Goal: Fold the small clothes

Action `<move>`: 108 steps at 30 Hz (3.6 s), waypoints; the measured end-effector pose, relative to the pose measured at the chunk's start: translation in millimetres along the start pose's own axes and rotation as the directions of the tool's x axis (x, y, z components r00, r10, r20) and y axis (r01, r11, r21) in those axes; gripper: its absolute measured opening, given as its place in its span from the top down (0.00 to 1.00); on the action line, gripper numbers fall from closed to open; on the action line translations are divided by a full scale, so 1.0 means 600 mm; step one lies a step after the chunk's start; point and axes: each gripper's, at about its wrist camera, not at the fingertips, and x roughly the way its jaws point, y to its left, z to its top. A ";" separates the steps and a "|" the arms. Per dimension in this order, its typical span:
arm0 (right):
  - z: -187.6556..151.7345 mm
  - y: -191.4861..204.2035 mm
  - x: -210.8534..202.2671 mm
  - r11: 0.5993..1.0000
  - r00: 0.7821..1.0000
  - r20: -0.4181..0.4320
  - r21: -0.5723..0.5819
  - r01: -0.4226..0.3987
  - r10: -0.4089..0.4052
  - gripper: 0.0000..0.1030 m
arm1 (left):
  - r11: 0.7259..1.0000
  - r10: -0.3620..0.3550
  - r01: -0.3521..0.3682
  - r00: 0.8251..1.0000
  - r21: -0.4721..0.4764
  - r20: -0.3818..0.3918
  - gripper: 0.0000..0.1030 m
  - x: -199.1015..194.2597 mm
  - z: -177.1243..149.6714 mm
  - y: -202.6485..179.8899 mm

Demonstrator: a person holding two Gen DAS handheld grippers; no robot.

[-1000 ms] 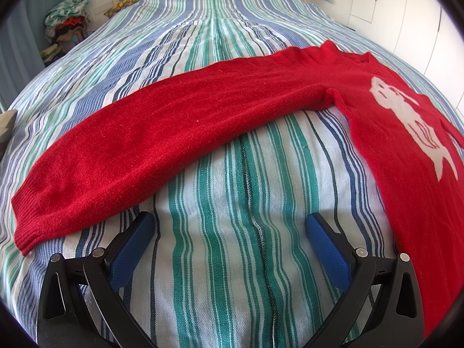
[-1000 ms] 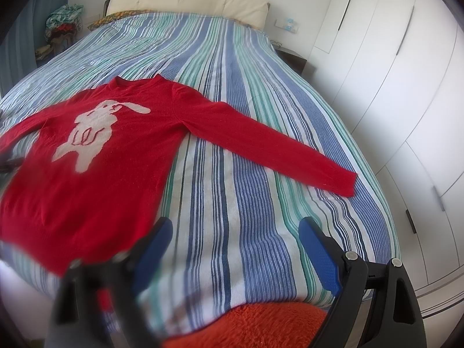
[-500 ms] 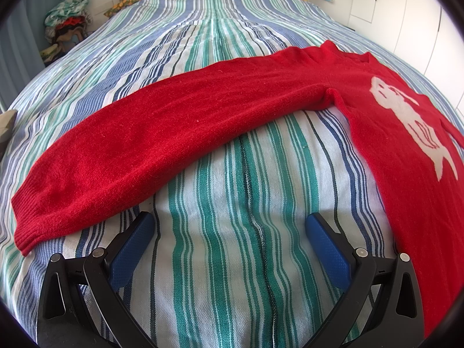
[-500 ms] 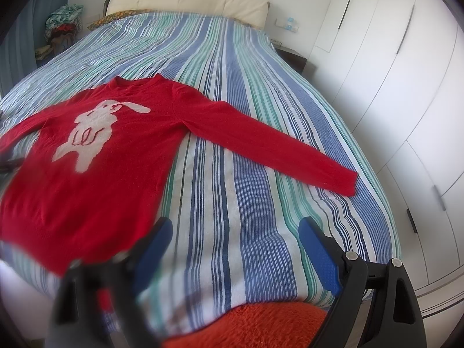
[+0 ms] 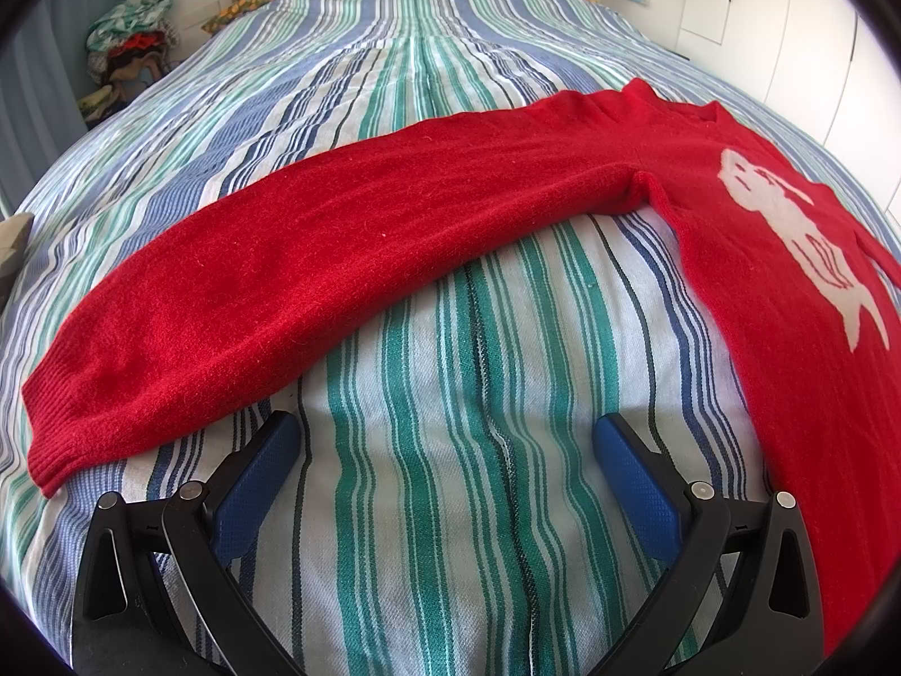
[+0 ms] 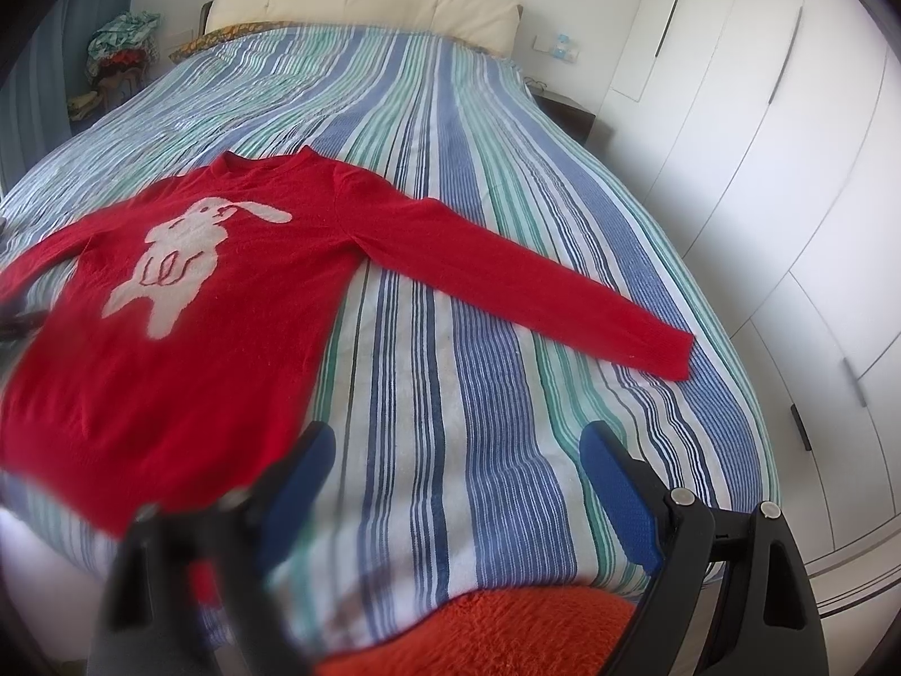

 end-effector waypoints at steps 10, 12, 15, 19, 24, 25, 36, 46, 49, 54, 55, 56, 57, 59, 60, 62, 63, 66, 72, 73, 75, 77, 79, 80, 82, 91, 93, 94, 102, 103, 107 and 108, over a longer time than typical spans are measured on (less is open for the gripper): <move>0.003 0.002 0.004 1.000 1.000 -0.012 -0.007 -0.001 0.001 0.15 | 1.000 0.000 0.000 1.000 0.000 0.000 0.00 0.001 0.000 0.000; 0.003 0.004 0.005 1.000 1.000 -0.013 -0.011 0.000 0.000 0.15 | 1.000 0.000 0.000 1.000 0.000 0.000 0.00 0.000 0.000 0.000; 0.002 0.003 0.004 1.000 1.000 -0.010 -0.009 0.003 -0.003 0.15 | 1.000 0.000 0.000 1.000 0.000 0.000 0.00 0.000 0.000 0.000; 0.001 0.000 0.003 1.000 1.000 -0.008 0.000 -0.001 0.001 0.15 | 1.000 0.000 0.000 1.000 0.000 0.000 0.00 0.001 0.000 0.000; 0.001 -0.001 0.001 1.000 1.000 -0.003 0.000 -0.005 0.005 0.15 | 1.000 0.000 0.000 1.000 0.000 0.000 0.00 0.001 0.000 0.000; 0.001 -0.002 0.000 1.000 1.000 -0.001 0.002 -0.005 0.005 0.15 | 1.000 0.000 0.000 1.000 0.000 0.000 0.00 0.001 0.000 0.000; 0.001 -0.003 0.000 1.000 1.000 -0.002 0.007 -0.008 0.008 0.15 | 1.000 0.001 -0.001 1.000 0.000 0.000 0.00 0.001 0.000 -0.001; 0.002 -0.001 0.005 1.000 1.000 -0.015 0.005 -0.011 0.011 0.14 | 1.000 0.000 0.000 1.000 -0.001 0.002 0.00 0.001 0.000 0.001; 0.003 -0.004 0.013 1.000 0.999 -0.042 0.016 -0.023 0.023 0.15 | 1.000 -0.003 0.004 1.000 -0.003 0.006 0.00 0.001 0.000 0.002; 0.013 -0.068 0.017 0.970 0.983 -0.061 0.185 -0.159 0.173 0.15 | 1.000 0.000 0.000 1.000 -0.007 -0.009 0.00 0.004 0.006 0.002; 0.017 -0.092 0.018 0.952 0.980 -0.045 0.249 -0.176 0.193 0.15 | 1.000 -0.003 0.003 1.000 -0.010 -0.014 0.00 0.004 0.007 0.003; 0.022 -0.123 0.024 0.925 0.977 -0.027 0.327 -0.192 0.213 0.15 | 1.000 -0.009 0.008 1.000 -0.021 -0.027 0.00 0.005 0.010 0.005; 0.025 -0.154 0.033 0.888 0.972 -0.012 0.410 -0.208 0.234 0.15 | 0.999 -0.015 0.014 0.999 -0.038 -0.047 0.00 0.006 0.013 0.007; 0.021 -0.227 0.068 0.759 0.958 0.032 0.603 -0.246 0.285 0.14 | 0.997 -0.025 0.019 0.996 -0.072 -0.084 0.00 0.003 0.018 0.011; 0.015 -0.260 0.089 0.677 0.952 0.054 0.691 -0.254 0.302 0.14 | 0.995 -0.026 0.016 0.995 -0.098 -0.096 0.00 -0.002 0.018 0.012; 0.003 -0.308 0.124 0.542 0.945 0.088 0.801 -0.255 0.314 0.15 | 0.992 -0.028 0.014 0.994 -0.129 -0.109 0.01 -0.020 0.013 0.008; 0.000 -0.321 0.138 0.500 0.943 0.100 0.827 -0.256 0.318 0.15 | 0.991 -0.033 0.019 0.994 -0.134 -0.103 0.01 -0.033 0.009 0.003; 0.002 -0.324 0.160 0.453 0.935 0.124 0.849 -0.274 0.333 0.15 | 0.990 -0.037 0.031 0.999 -0.139 -0.040 0.01 -0.088 -0.001 -0.010; 0.024 -0.264 0.143 0.625 0.961 0.121 0.738 -0.254 0.248 0.14 | 0.984 0.099 -0.081 0.989 -0.158 0.111 0.01 -0.185 -0.015 -0.012; 0.025 -0.257 0.135 0.661 0.969 0.119 0.712 -0.236 0.218 0.14 | 0.974 0.178 -0.158 0.978 -0.162 0.112 0.01 -0.190 -0.017 -0.011; 0.026 -0.247 0.120 0.691 0.972 0.139 0.684 -0.233 0.190 0.14 | 0.945 0.302 -0.282 0.947 -0.164 0.110 0.01 -0.192 -0.021 -0.009; 0.025 -0.241 0.104 0.704 0.972 0.162 0.670 -0.235 0.170 0.13 | 0.946 0.303 -0.286 0.947 -0.156 0.103 0.01 -0.184 -0.027 -0.004; 0.020 -0.234 0.095 0.714 0.973 0.171 0.661 -0.232 0.157 0.11 | 0.954 0.266 -0.250 0.961 -0.166 0.080 0.01 -0.176 -0.032 0.002; 0.018 -0.231 0.093 0.714 0.972 0.175 0.660 -0.235 0.159 0.11 | 0.956 0.254 -0.239 0.964 -0.168 0.074 0.01 -0.174 -0.035 0.001; 0.015 -0.229 0.091 0.714 0.971 0.176 0.659 -0.237 0.160 0.11 | 0.958 0.255 -0.241 0.964 -0.155 0.080 0.01 -0.173 -0.038 -0.005; -0.006 -0.246 0.101 0.654 0.970 0.177 0.716 -0.243 0.167 0.11 | 0.960 0.279 -0.273 0.952 -0.056 0.125 0.01 -0.188 -0.047 -0.051; -0.014 -0.253 0.102 0.629 0.968 0.187 0.735 -0.251 0.168 0.11 | 0.974 0.224 -0.218 0.969 -0.066 0.106 0.01 -0.187 -0.048 -0.049; -0.017 -0.256 0.102 0.619 0.967 0.190 0.743 -0.254 0.168 0.11 | 0.976 0.211 -0.204 0.972 -0.073 0.102 0.01 -0.186 -0.048 -0.048; 0.035 -0.282 0.128 0.661 0.967 0.114 0.711 -0.240 0.229 0.10 | 0.968 0.240 -0.229 0.964 -0.098 0.118 0.01 -0.191 -0.048 -0.034; 0.047 -0.291 0.127 0.659 0.965 0.126 0.710 -0.249 0.229 0.11 | 0.968 0.238 -0.227 0.965 -0.106 0.111 0.01 -0.189 -0.048 -0.031; 0.055 -0.331 0.149 0.536 0.944 0.180 0.787 -0.307 0.278 0.11 | 0.967 0.236 -0.224 0.967 -0.121 0.096 0.01 -0.184 -0.049 -0.029; 0.049 -0.334 0.163 0.492 0.935 0.183 0.810 -0.318 0.302 0.11 | 0.967 0.239 -0.228 0.966 -0.118 0.096 0.01 -0.184 -0.049 -0.030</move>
